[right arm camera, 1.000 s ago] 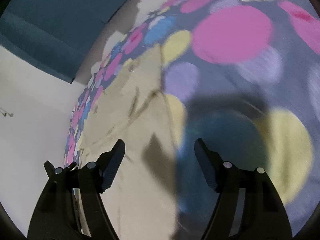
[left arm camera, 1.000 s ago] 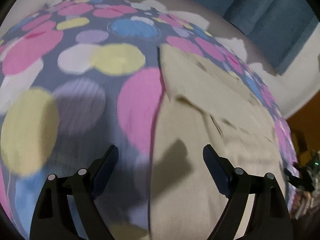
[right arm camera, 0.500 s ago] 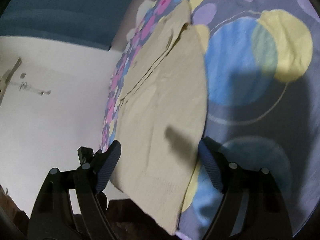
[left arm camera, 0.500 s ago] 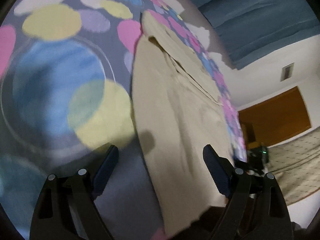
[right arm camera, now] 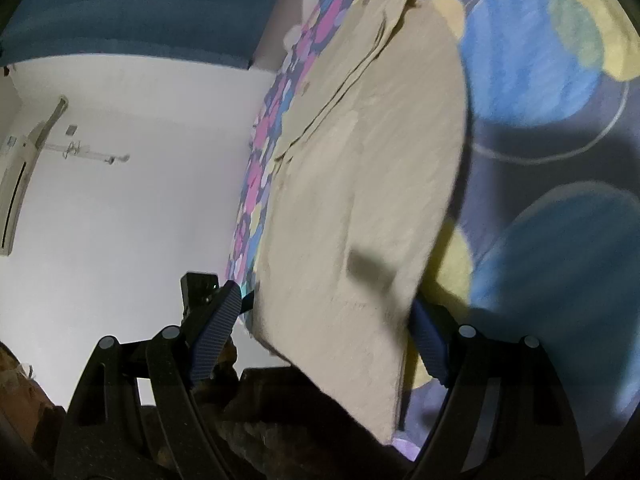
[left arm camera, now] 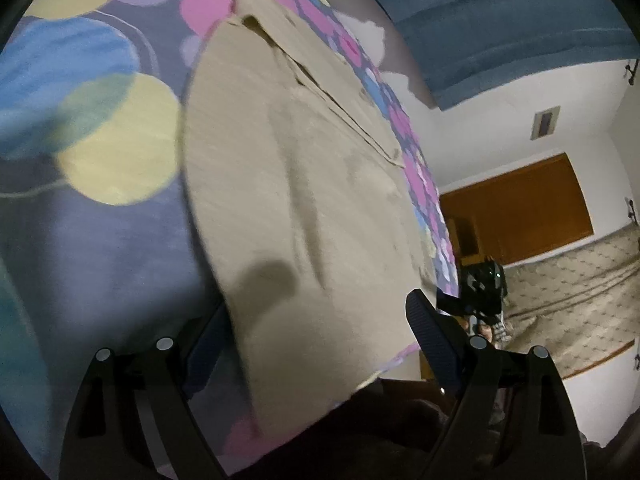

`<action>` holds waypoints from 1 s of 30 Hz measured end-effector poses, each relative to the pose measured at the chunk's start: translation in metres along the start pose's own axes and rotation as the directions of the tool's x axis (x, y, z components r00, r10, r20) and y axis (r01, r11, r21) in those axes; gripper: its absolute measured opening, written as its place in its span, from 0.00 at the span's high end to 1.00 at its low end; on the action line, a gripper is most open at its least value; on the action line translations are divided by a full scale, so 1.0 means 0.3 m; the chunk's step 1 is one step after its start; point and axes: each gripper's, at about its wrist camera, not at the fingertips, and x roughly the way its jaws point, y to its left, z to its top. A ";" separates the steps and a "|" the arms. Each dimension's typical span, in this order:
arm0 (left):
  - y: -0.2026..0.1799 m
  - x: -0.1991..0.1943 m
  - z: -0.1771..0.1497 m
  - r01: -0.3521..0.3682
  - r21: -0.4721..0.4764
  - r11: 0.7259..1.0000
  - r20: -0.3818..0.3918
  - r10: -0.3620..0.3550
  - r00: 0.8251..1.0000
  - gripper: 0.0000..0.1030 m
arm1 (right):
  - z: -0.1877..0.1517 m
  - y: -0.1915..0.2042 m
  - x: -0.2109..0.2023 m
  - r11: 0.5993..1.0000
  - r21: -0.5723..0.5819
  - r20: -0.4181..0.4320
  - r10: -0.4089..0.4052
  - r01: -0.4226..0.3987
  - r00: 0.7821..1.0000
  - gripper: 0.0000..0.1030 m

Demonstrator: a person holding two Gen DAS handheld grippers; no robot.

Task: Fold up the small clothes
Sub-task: 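Lift the hem with the right gripper while the left gripper grasps the hem, then fold the held hem up toward the collar with both grippers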

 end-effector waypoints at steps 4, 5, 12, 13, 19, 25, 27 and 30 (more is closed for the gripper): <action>-0.035 0.035 -0.009 -0.015 0.042 0.999 -0.015 0.016 1.000 0.22 | -0.010 0.013 0.027 1.000 -0.013 -0.019 0.005 -0.005 1.000 0.22; -0.032 0.040 -0.008 -0.004 0.035 0.999 -0.023 0.005 1.000 0.26 | -0.009 0.014 0.036 1.000 -0.010 -0.020 0.011 -0.011 1.000 0.22; -0.017 0.035 -0.015 -0.023 0.037 0.999 -0.024 0.024 0.999 0.34 | -0.041 0.013 0.032 0.999 0.009 -0.031 0.042 -0.042 0.999 0.22; -0.019 0.037 -0.016 -0.028 0.043 0.999 -0.024 0.029 0.999 0.35 | -0.046 0.016 0.035 0.999 0.007 -0.038 0.041 -0.041 0.998 0.22; -0.019 0.033 -0.036 -0.036 0.092 0.995 -0.047 0.040 0.998 0.35 | -0.091 0.036 0.065 1.000 -0.022 -0.075 -0.017 0.015 0.997 0.34; -0.005 0.067 -0.049 -0.069 0.086 0.994 -0.092 0.077 0.993 0.88 | -0.106 -0.024 0.100 0.994 0.015 -0.099 -0.104 0.106 0.990 0.93; -0.023 0.069 -0.058 -0.080 0.130 0.988 -0.099 0.093 0.991 0.94 | -0.104 -0.019 0.096 0.995 0.009 -0.096 -0.099 0.101 0.990 0.95; -0.057 0.037 -0.049 -0.036 0.163 0.986 -0.064 0.047 0.997 0.95 | -0.095 0.019 0.079 0.998 -0.018 -0.070 -0.067 0.066 0.995 0.95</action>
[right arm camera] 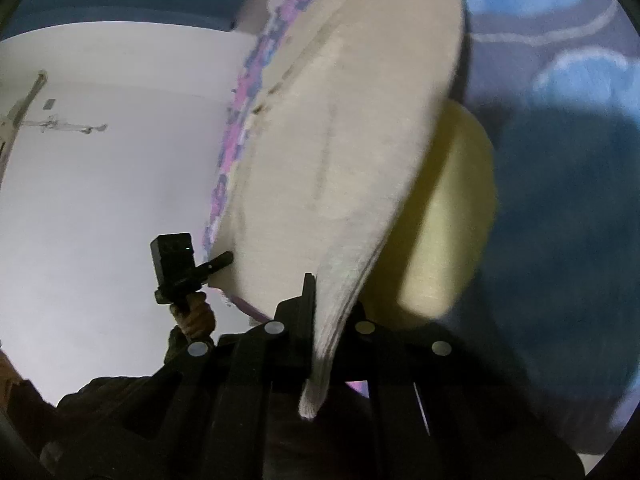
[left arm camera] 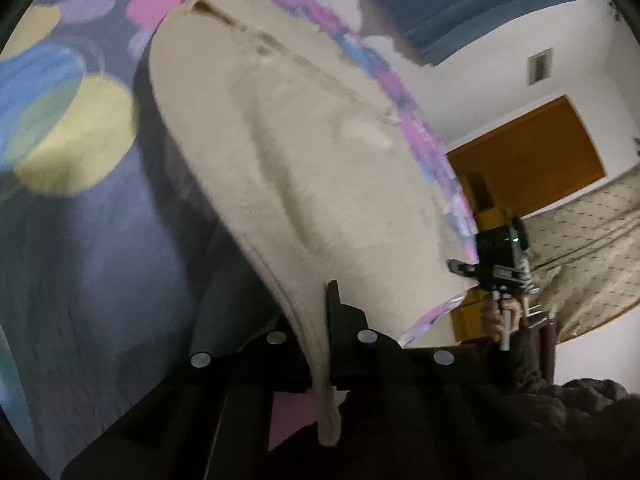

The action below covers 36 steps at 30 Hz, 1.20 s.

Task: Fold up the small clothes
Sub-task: 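Fold the held hem up toward the collar with both grippers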

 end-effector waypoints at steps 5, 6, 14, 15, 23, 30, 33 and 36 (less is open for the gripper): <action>-0.014 -0.074 0.070 0.137 -0.020 0.990 0.090 -0.135 0.987 0.96 | 0.064 0.068 -0.055 0.994 -0.028 0.068 0.104 -0.102 0.992 0.95; -0.018 -0.088 0.090 0.157 -0.018 0.987 0.108 -0.154 0.982 0.96 | 0.088 0.082 -0.067 0.993 -0.039 0.081 0.118 -0.115 0.990 0.95; -0.036 -0.133 0.417 0.192 0.032 0.981 0.231 -0.194 0.954 0.96 | 0.448 0.173 -0.102 0.975 -0.118 0.196 0.208 -0.188 0.958 0.95; -0.034 -0.132 0.446 0.190 0.034 0.981 0.236 -0.193 0.952 0.96 | 0.500 0.177 -0.090 0.974 -0.122 0.205 0.210 -0.188 0.956 0.95; 0.150 0.028 0.774 0.102 -0.056 0.993 0.243 -0.085 0.966 0.96 | 0.891 -0.010 0.087 0.985 0.021 0.216 0.161 -0.170 0.963 0.95; 0.277 0.180 0.919 -0.002 -0.086 0.996 0.168 0.016 0.986 0.95 | 1.032 -0.193 0.192 0.988 0.136 0.210 0.049 -0.079 0.976 0.94; 0.301 0.188 0.937 -0.001 -0.101 0.995 0.143 0.016 0.990 0.90 | 1.046 -0.222 0.205 0.985 0.156 0.199 0.046 -0.078 0.979 0.89; 0.321 0.148 0.934 0.054 -0.137 0.989 0.169 -0.030 0.985 0.70 | 1.033 -0.211 0.178 0.985 0.135 0.204 0.080 -0.109 0.976 0.78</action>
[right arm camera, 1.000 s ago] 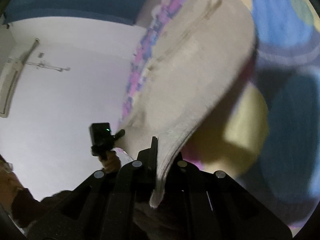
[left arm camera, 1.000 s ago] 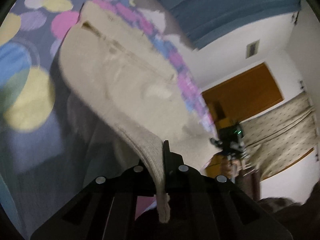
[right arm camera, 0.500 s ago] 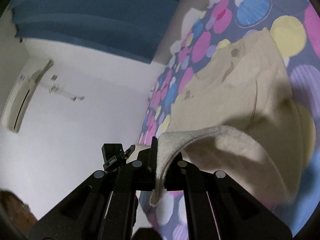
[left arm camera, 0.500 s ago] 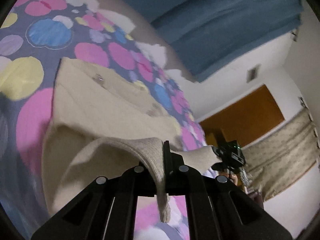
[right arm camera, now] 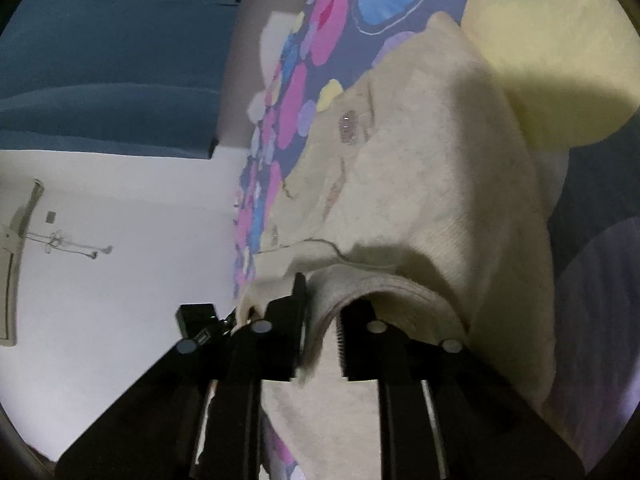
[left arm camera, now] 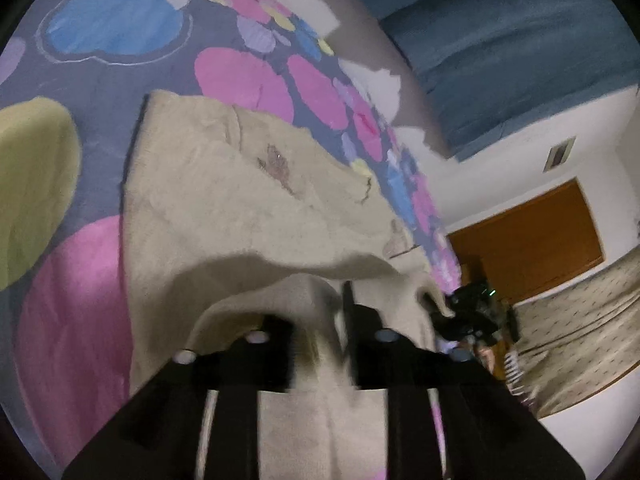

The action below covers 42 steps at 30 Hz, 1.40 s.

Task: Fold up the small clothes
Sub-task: 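Fold the held hem up toward the collar with both grippers, then lower the folded hem onto the sweater and open both grippers, then grasp the folded sweater edge with both grippers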

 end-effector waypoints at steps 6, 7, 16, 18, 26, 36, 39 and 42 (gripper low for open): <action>-0.031 -0.136 -0.009 -0.055 0.101 0.993 0.107 0.044 0.993 0.39 | 0.000 0.085 -0.078 0.983 -0.141 0.069 -0.104 0.113 0.992 0.45; -0.033 -0.128 -0.001 -0.091 0.113 0.989 0.108 0.078 0.991 0.36 | 0.001 0.089 -0.082 0.978 -0.153 0.068 -0.132 0.141 0.989 0.42; 0.013 -0.026 0.058 -0.189 0.125 0.974 0.043 0.185 0.982 0.36 | 0.063 0.058 -0.020 0.954 -0.179 0.049 -0.236 0.241 0.970 0.42; 0.025 -0.007 0.072 -0.200 0.121 0.972 0.031 0.198 0.980 0.36 | 0.064 0.047 -0.019 0.955 -0.180 0.040 -0.234 0.237 0.971 0.42; 0.012 0.076 0.091 -0.215 0.186 0.959 -0.024 0.223 0.974 0.36 | 0.091 0.052 0.005 0.954 -0.193 0.029 -0.228 0.230 0.973 0.42; -0.021 0.132 0.085 -0.359 0.296 0.885 -0.022 0.382 0.924 0.79 | 0.078 0.062 0.046 0.903 -0.274 0.031 -0.335 0.331 0.942 0.77; -0.040 0.132 0.070 -0.404 0.326 0.855 0.005 0.426 0.905 0.94 | 0.068 0.062 0.052 0.885 -0.291 0.048 -0.365 0.362 0.930 0.95; -0.064 0.120 0.052 -0.434 0.346 0.832 0.052 0.444 0.894 0.95 | 0.043 0.093 0.035 0.862 -0.322 0.094 -0.382 0.391 0.919 0.96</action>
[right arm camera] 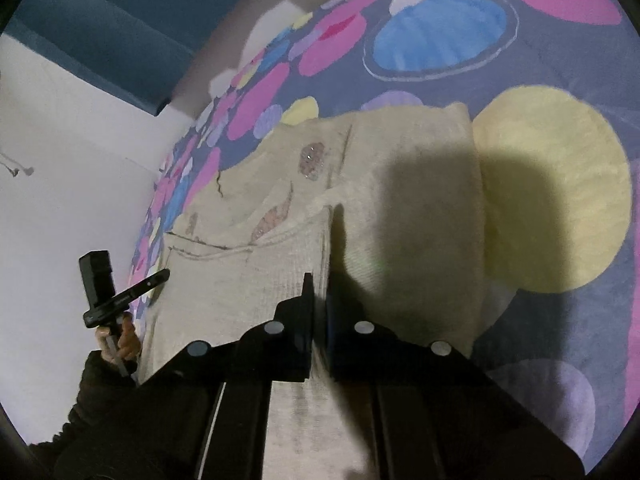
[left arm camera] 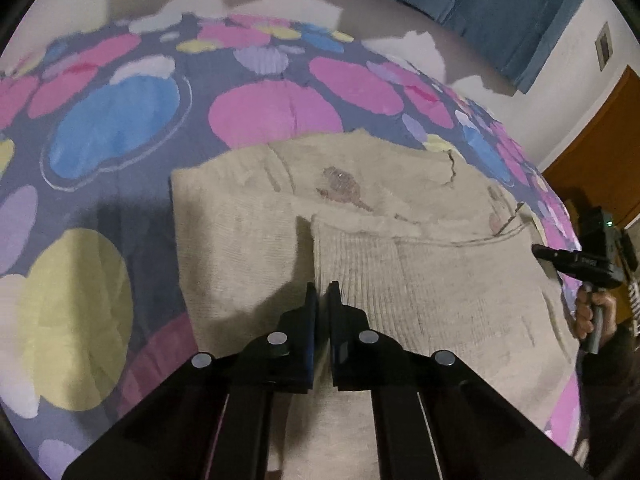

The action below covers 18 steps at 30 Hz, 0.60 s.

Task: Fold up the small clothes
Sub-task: 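Grasp the folded sweater edge with both grippers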

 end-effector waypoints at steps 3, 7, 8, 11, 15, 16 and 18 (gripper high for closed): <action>-0.030 -0.037 -0.010 -0.052 0.028 0.998 0.050 0.050 0.997 0.95 | -0.009 0.030 -0.036 0.999 -0.028 0.034 -0.020 0.021 0.999 0.96; -0.046 -0.110 -0.002 -0.073 0.015 0.997 0.118 0.070 0.991 0.95 | -0.005 0.090 -0.100 0.996 -0.081 0.089 -0.029 0.036 0.996 0.96; -0.052 -0.126 0.005 -0.079 0.016 0.997 0.136 0.076 0.988 0.95 | 0.002 0.103 -0.115 0.995 -0.089 0.105 -0.026 0.035 0.994 0.96; -0.071 -0.171 0.046 -0.100 0.022 0.995 0.187 0.095 0.978 0.96 | 0.038 0.139 -0.145 0.994 -0.105 0.148 -0.016 0.031 0.989 0.96; -0.074 -0.195 0.149 -0.144 -0.003 0.990 0.248 0.140 0.959 0.96 | 0.132 0.153 -0.151 0.996 -0.089 0.204 -0.010 0.029 0.979 0.96; -0.069 -0.190 0.171 -0.148 -0.013 0.989 0.252 0.146 0.957 0.96 | 0.164 0.150 -0.141 0.996 -0.079 0.214 -0.010 0.028 0.977 0.96; -0.056 -0.159 0.227 -0.175 -0.027 0.984 0.253 0.176 0.951 0.96 | 0.213 0.136 -0.125 0.998 -0.057 0.225 -0.008 0.021 0.974 0.96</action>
